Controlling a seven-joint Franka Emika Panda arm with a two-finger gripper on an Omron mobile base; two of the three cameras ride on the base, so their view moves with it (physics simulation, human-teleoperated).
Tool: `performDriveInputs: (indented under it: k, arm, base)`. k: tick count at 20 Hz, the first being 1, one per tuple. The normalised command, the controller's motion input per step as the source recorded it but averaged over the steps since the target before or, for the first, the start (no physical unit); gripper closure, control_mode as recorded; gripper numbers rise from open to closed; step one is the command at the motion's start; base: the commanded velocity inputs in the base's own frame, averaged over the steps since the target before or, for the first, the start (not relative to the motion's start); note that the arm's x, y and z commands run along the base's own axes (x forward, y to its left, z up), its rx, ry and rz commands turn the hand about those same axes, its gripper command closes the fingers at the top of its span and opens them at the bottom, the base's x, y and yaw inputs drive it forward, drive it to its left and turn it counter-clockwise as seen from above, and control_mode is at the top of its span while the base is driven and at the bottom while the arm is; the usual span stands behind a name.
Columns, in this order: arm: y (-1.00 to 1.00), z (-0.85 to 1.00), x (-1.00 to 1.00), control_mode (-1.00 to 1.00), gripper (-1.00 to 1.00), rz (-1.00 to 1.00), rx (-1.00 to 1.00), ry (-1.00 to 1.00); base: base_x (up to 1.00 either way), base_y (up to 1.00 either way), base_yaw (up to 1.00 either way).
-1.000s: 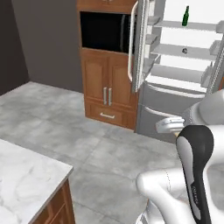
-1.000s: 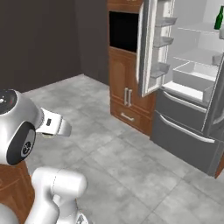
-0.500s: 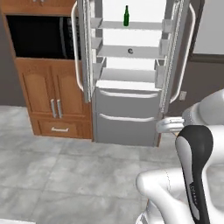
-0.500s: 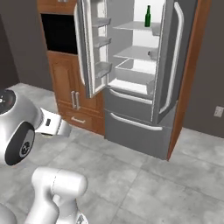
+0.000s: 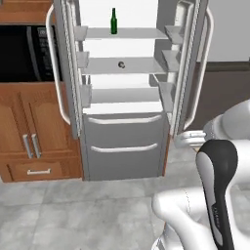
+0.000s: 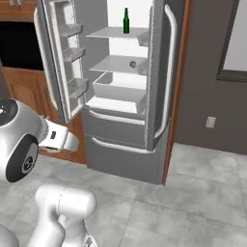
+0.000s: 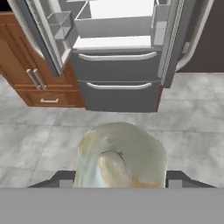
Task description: Place the beer on the top shelf of the fridge to keep it out of children's reach, and place the mushroom and garlic on lower shelves for easy access.
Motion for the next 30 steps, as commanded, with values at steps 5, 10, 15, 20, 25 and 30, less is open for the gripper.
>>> performDriveInputs:
  k: [5,10,15,20,25,30]
  arm:
    - [0.00,0.00,0.00,1.00,1.00,0.00,0.00,0.00]
    - [0.00,0.00,0.00,1.00,1.00,0.00,0.00,0.00]
    - [0.00,0.00,0.00,1.00,1.00,0.00,0.00,0.00]
    - [0.00,0.00,0.00,1.00,1.00,0.00,0.00,0.00]
    - [0.00,0.00,0.00,1.00,1.00,0.00,0.00,0.00]
    - [0.00,0.00,0.00,1.00,1.00,0.00,0.00,0.00]
  base:
    - [0.80,0.45,-0.26]
    - [0.83,0.52,-0.22]
    - [0.78,0.21,-0.17]
    - [0.72,0.10,-0.14]
    - [0.65,0.24,-0.10]
    - [0.60,0.12,-0.04]
